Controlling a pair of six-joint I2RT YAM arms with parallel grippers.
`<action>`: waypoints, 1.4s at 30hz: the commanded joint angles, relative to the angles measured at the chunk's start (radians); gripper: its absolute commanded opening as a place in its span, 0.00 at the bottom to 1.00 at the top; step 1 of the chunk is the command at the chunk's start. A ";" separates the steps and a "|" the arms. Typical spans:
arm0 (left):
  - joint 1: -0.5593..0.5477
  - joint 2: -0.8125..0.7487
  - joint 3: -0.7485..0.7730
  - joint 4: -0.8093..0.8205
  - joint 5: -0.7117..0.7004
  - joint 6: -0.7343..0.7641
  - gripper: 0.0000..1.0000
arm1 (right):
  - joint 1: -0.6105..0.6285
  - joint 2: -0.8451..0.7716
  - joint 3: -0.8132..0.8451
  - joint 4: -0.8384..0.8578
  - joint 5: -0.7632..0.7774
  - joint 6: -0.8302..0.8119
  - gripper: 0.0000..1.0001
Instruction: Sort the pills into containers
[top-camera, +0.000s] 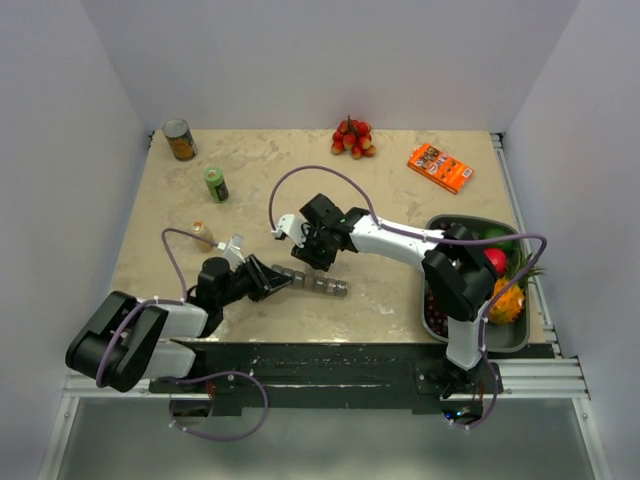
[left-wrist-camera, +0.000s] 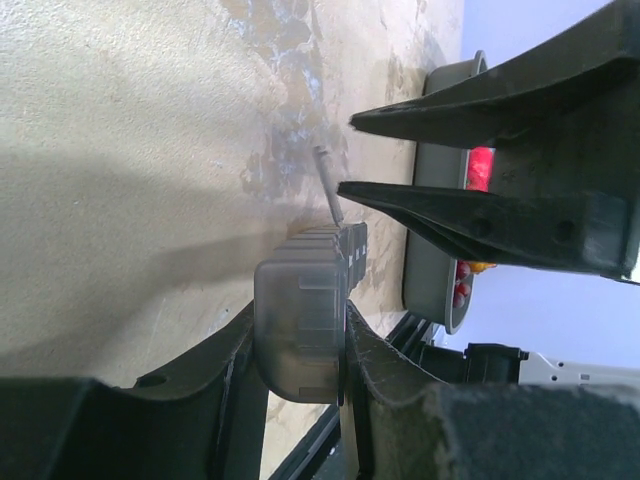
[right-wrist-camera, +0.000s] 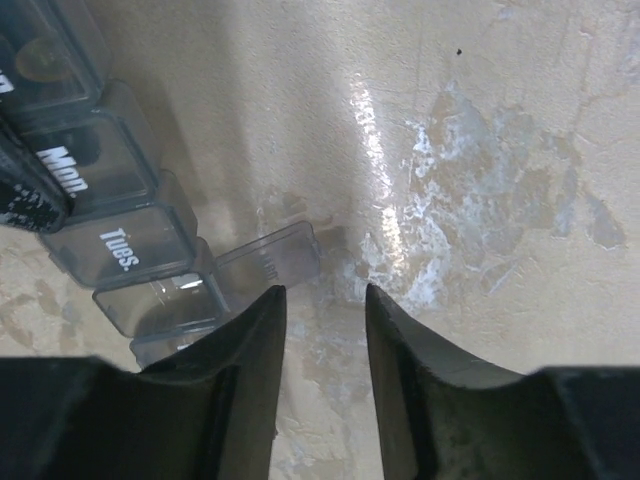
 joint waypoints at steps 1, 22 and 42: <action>0.000 0.042 0.035 0.046 -0.031 0.042 0.00 | -0.035 -0.107 0.052 -0.019 -0.015 -0.011 0.46; 0.001 0.379 0.290 0.043 0.015 0.073 0.66 | -0.239 -0.380 -0.134 0.038 -0.236 -0.031 0.91; 0.055 0.070 0.438 -0.732 -0.313 0.436 0.87 | -0.283 -0.471 -0.195 0.073 -0.305 -0.032 0.99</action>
